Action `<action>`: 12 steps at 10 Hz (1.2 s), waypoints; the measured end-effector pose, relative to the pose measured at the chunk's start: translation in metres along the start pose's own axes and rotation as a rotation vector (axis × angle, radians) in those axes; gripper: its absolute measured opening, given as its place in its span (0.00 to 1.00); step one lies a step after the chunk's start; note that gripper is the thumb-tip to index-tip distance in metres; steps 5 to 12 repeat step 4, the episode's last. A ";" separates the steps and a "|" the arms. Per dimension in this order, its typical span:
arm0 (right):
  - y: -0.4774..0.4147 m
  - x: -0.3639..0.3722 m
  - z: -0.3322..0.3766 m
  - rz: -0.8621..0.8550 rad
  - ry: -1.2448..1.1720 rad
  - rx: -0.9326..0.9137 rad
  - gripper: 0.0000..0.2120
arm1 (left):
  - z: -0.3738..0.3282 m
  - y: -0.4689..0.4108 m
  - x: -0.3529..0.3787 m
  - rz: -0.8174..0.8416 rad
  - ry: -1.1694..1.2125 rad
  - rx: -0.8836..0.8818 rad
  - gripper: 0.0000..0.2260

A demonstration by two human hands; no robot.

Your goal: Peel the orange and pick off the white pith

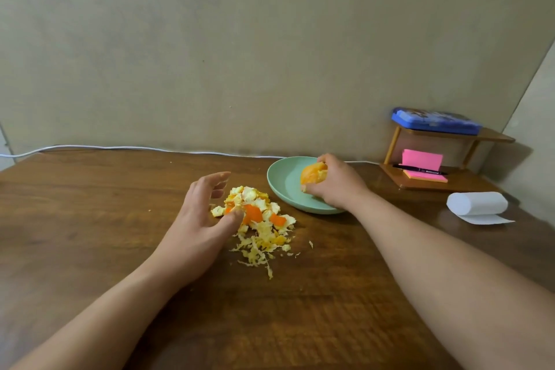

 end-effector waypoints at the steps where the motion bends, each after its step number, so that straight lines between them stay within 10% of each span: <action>1: 0.005 -0.009 -0.006 0.015 -0.103 0.019 0.47 | 0.002 0.000 -0.001 -0.008 -0.008 -0.004 0.32; 3: 0.054 -0.055 -0.033 -0.408 -0.528 0.123 0.13 | 0.001 0.000 -0.003 -0.057 0.037 -0.034 0.14; 12: 0.075 -0.059 -0.029 -0.405 -0.646 0.092 0.15 | -0.002 -0.003 -0.006 -0.086 0.076 -0.031 0.18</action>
Point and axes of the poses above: each hand's wrist, its own y-axis away from the middle knuckle, its own x-axis out of the palm, z = x × y, the point moved 3 cm from there along -y, towards the middle knuckle, and after that the axes turned 4 degrees about -y, right-handed, at the moved point
